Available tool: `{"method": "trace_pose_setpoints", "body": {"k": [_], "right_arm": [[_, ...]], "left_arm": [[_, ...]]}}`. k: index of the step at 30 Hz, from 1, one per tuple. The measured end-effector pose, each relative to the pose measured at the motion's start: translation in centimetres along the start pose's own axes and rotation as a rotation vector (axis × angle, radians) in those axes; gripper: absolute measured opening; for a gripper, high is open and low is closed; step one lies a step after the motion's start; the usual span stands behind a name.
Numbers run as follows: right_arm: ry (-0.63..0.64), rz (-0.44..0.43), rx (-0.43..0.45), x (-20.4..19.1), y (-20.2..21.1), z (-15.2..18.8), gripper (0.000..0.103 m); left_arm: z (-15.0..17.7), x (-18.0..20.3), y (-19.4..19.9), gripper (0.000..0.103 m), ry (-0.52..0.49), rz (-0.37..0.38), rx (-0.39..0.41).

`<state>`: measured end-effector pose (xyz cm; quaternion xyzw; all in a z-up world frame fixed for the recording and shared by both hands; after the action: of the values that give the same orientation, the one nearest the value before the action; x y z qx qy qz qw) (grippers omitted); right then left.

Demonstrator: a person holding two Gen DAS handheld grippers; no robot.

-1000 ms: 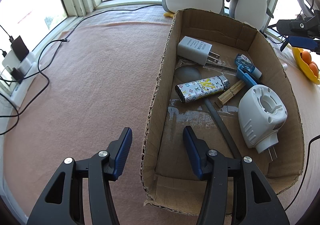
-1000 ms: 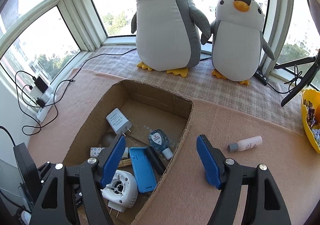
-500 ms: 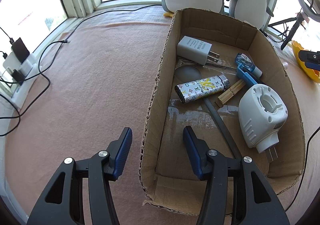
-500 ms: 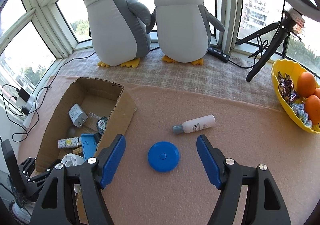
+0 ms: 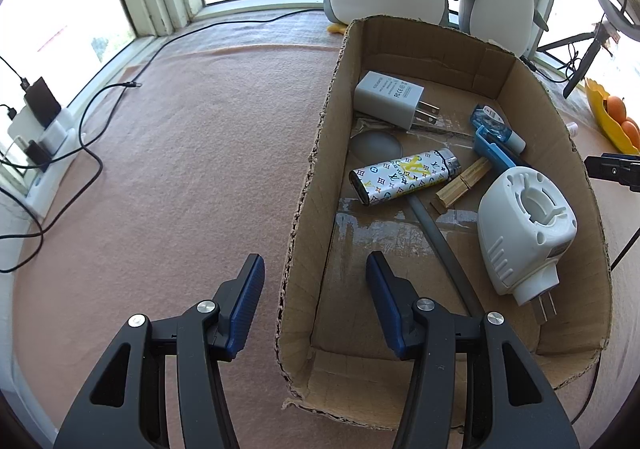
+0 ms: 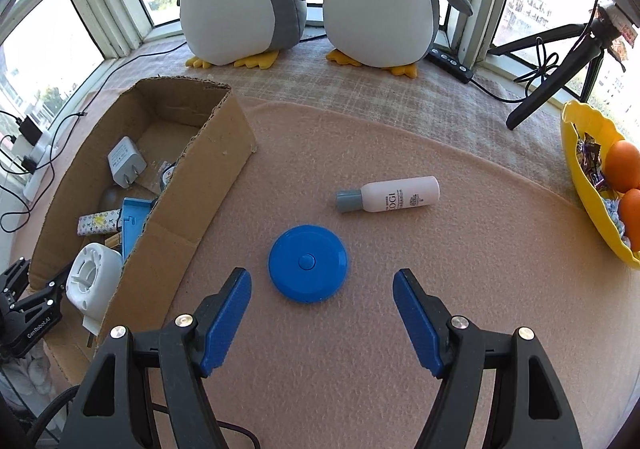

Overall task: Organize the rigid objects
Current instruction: 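Move the right tool to the blue round tape measure and grasp it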

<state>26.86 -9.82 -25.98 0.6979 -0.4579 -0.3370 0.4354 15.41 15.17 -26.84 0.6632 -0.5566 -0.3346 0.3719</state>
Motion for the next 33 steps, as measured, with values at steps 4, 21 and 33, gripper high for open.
{"method": "trace_pose_setpoints", "body": {"k": [4,21,33], "right_arm": [[0.021,0.015,-0.02,-0.4,-0.8,0.3,0.07],[-0.006,0.045,-0.079,-0.6,-3.4,0.2,0.07],[0.007,0.057,-0.094,-0.9,-3.6,0.0,0.053]], "left_arm": [[0.0,0.0,0.0,0.053,0.001,0.0,0.0],[0.0,0.0,0.0,0.053,0.002,0.0,0.0],[0.0,0.1,0.0,0.053,0.002,-0.001,0.0]]}}
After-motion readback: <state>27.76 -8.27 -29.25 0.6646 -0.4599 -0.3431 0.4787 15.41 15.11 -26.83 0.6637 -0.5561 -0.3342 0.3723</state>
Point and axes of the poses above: each gripper's, at about its wrist camera, not at the fingertips, and y roughly against the way its jaws point, x to its right, z to its underside, the point moved 10 cm from there along -y, roughly the way its jaws point
